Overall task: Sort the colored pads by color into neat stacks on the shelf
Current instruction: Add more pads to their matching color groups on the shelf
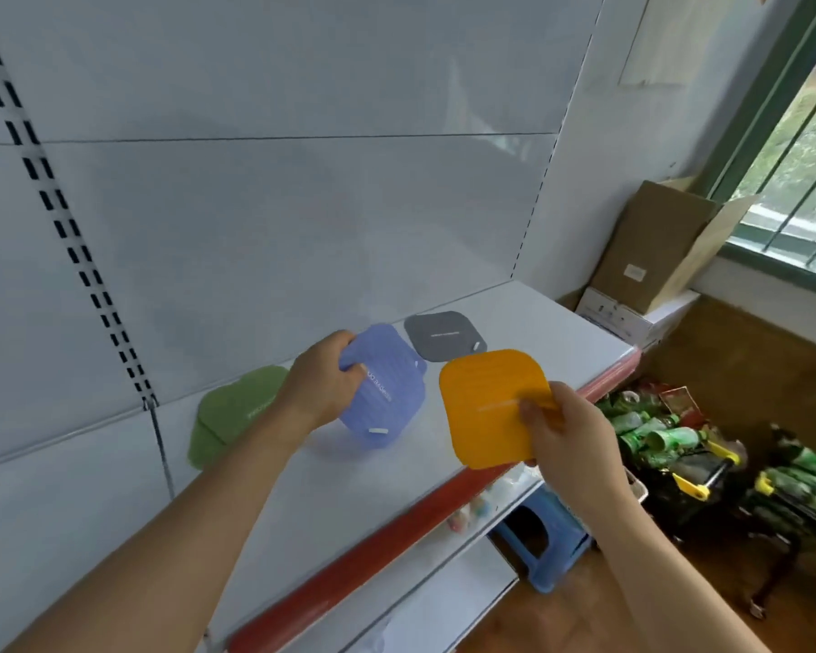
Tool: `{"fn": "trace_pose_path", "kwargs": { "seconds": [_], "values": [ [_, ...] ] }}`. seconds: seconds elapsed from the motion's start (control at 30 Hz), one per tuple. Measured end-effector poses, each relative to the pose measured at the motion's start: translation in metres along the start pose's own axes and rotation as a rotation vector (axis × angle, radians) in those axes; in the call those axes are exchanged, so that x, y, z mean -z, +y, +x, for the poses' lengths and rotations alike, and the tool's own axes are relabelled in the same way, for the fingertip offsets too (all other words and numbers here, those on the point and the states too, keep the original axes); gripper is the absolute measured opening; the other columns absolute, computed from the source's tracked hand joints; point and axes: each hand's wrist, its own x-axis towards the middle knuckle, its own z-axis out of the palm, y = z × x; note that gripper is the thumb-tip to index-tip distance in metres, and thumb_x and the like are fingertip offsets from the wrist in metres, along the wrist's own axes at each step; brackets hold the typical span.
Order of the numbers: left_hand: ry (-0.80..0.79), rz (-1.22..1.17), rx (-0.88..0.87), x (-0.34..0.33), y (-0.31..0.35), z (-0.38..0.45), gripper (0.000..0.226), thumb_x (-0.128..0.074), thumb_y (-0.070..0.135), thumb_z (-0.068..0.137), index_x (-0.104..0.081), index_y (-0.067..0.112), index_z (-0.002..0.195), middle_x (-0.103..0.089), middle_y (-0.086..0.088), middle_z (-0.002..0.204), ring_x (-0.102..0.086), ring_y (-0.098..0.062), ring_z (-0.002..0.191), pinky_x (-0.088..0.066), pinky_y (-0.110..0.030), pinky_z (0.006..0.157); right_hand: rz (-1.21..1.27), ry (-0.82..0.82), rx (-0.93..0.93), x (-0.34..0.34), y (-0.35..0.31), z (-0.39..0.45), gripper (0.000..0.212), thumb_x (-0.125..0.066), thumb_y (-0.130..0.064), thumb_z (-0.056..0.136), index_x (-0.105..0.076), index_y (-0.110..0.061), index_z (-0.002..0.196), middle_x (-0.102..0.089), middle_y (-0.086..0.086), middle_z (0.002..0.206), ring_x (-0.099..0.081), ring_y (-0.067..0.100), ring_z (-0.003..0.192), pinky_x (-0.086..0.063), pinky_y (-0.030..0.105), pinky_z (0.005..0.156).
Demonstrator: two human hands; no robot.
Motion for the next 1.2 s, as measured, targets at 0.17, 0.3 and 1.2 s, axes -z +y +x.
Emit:
{"fn": "trace_pose_path", "kwargs": {
  "seconds": [0.17,0.3,1.2],
  "values": [
    [0.039,0.105,0.061,-0.018,0.001,0.052,0.014,-0.061,0.02,0.092,-0.064,0.027,0.103,-0.07,-0.001,0.095,-0.065,-0.031,0.093,-0.054,-0.042,0.081,0.065,-0.095,0.009,-0.01,0.024,0.079,0.008,-0.056,-0.029,0.105,-0.062,-0.034,0.101,-0.07,-0.001,0.07,-0.068,0.016,0.053,-0.056,0.033,0.048],
    [0.061,0.281,0.149,-0.034,0.0,0.082,0.024,-0.063,0.022,0.094,-0.067,0.023,0.118,-0.072,0.001,0.108,-0.066,-0.03,0.1,-0.055,-0.04,0.086,0.061,-0.19,0.08,-0.014,0.049,0.147,0.008,-0.056,-0.026,0.105,-0.064,-0.03,0.104,-0.07,-0.001,0.071,-0.067,0.013,0.054,-0.046,0.017,0.045],
    [0.224,0.982,0.319,-0.086,-0.002,0.103,0.041,-0.051,0.049,0.098,-0.065,0.021,0.124,-0.062,-0.003,0.122,-0.059,-0.032,0.113,-0.05,-0.044,0.09,-0.367,-0.336,0.343,-0.047,0.127,0.352,0.021,-0.056,-0.022,0.096,-0.056,-0.016,0.116,-0.065,0.008,0.093,-0.054,0.032,0.079,-0.039,0.037,0.065]
  ]
}}
